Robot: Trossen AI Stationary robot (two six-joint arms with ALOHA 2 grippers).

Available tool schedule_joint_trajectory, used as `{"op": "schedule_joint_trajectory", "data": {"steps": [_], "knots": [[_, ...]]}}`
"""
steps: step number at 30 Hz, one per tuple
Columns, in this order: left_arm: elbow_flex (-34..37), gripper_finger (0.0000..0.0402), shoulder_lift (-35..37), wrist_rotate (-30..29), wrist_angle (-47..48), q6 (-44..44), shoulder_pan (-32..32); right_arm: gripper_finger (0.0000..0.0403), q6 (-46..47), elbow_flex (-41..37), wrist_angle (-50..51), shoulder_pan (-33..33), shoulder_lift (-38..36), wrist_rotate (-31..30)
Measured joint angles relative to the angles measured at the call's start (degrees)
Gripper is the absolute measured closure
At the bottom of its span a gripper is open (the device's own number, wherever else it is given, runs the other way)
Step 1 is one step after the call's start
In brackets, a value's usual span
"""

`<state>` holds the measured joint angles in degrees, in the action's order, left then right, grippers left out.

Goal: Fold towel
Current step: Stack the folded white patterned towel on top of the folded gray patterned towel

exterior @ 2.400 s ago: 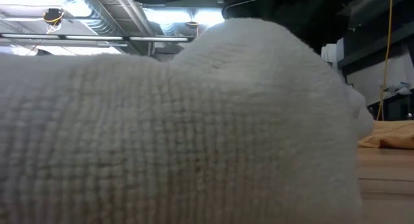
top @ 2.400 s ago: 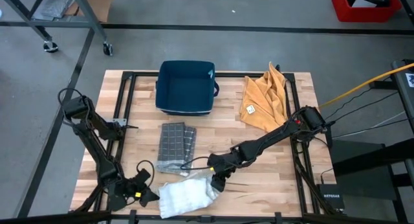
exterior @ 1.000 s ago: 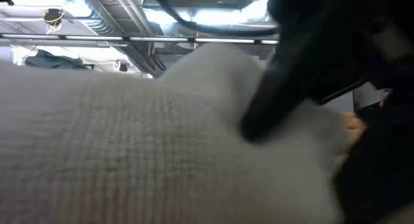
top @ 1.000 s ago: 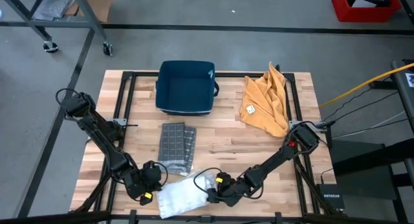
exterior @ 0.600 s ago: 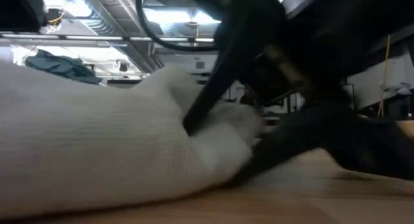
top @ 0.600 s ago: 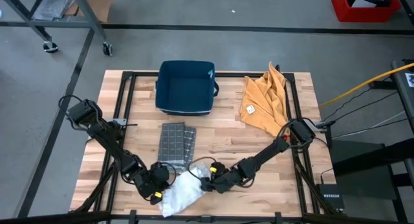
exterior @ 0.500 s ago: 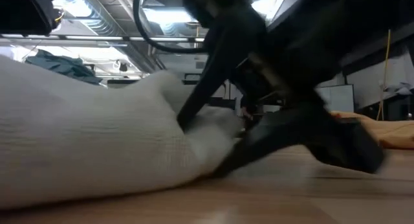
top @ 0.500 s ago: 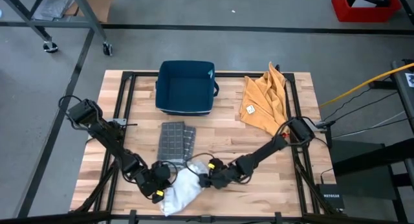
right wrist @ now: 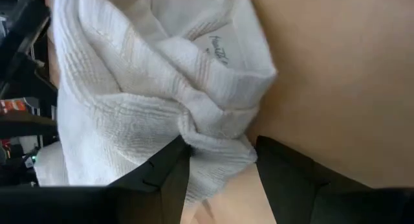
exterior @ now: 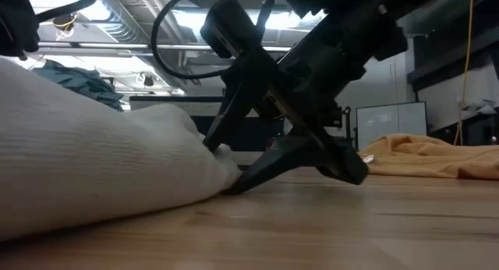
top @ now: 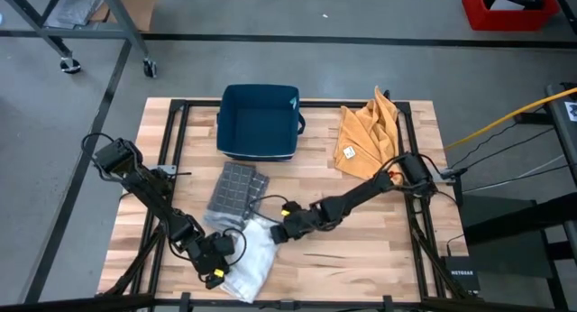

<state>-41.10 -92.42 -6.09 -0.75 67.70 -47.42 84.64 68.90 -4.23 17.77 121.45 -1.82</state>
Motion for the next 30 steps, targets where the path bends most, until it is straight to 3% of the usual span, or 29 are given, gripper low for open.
{"op": "schedule_joint_trajectory", "data": {"steps": [5,13,22,30], "knots": [[0.02,0.0335,2.44,-3.27,2.31,2.77,-0.2,0.0221,-4.06,-0.18,-1.2,-1.81,-0.14,1.35],[0.02,0.0335,12.42,-12.94,16.54,6.44,-2.57,0.0221,-11.24,-0.55,3.48,-1.97,-4.55,-2.49],[0.02,0.033,14.12,-11.12,21.24,13.12,-4.57,0.0221,-11.19,-0.44,3.5,1.05,-7.17,1.2],[0.02,0.0329,14.12,-1.72,21.1,11.15,-3.04,0.0221,-7.43,-0.37,2.37,2.78,-7.3,7.73]]}}
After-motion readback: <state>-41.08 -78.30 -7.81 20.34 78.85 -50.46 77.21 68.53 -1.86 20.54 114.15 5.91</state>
